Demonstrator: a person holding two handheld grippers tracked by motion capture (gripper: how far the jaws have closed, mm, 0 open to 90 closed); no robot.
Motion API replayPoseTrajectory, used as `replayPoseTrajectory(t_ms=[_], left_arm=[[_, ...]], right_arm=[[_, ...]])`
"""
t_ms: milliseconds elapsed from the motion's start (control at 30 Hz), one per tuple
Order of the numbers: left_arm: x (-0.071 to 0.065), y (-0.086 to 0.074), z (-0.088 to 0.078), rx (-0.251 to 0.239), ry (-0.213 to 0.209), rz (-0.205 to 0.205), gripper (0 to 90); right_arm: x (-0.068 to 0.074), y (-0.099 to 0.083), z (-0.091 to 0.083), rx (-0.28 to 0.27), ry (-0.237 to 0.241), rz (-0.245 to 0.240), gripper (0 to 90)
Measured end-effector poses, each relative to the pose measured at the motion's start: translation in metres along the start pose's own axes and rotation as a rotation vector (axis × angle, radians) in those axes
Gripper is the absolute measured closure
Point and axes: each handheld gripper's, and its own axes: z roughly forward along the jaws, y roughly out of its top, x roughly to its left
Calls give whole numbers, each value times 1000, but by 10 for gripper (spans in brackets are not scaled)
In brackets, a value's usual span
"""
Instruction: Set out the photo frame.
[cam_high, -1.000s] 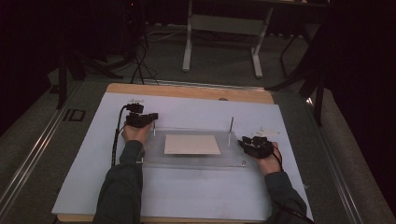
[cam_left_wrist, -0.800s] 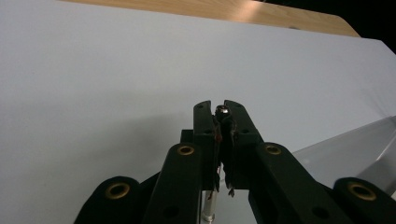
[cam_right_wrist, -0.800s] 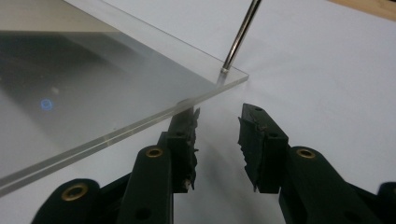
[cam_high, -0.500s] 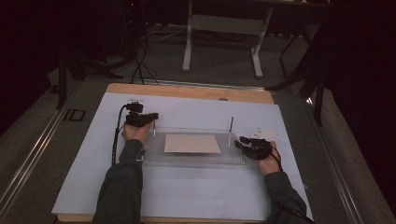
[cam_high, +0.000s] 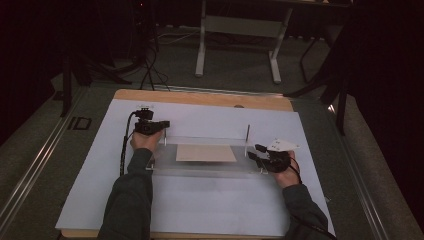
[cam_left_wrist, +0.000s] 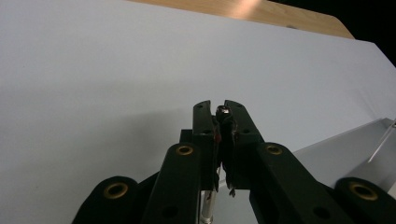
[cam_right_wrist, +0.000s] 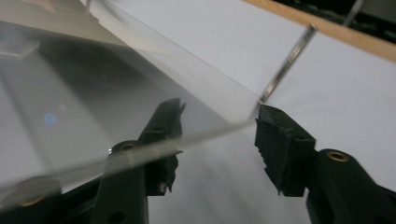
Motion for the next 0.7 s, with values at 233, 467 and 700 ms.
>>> replayPoseTrajectory(t_ms=[233,467,700], left_arm=[[1,0,1,-1,-7,-7,841],[1,0,2,-6,3,17,840],[3,1,3,-5,-9,3,835]], right_arm=[[2,4,2,-28,9,-4,430],[2,6,4,-28,-10,-13,355],[5,9,6,-47,10,-42,385]])
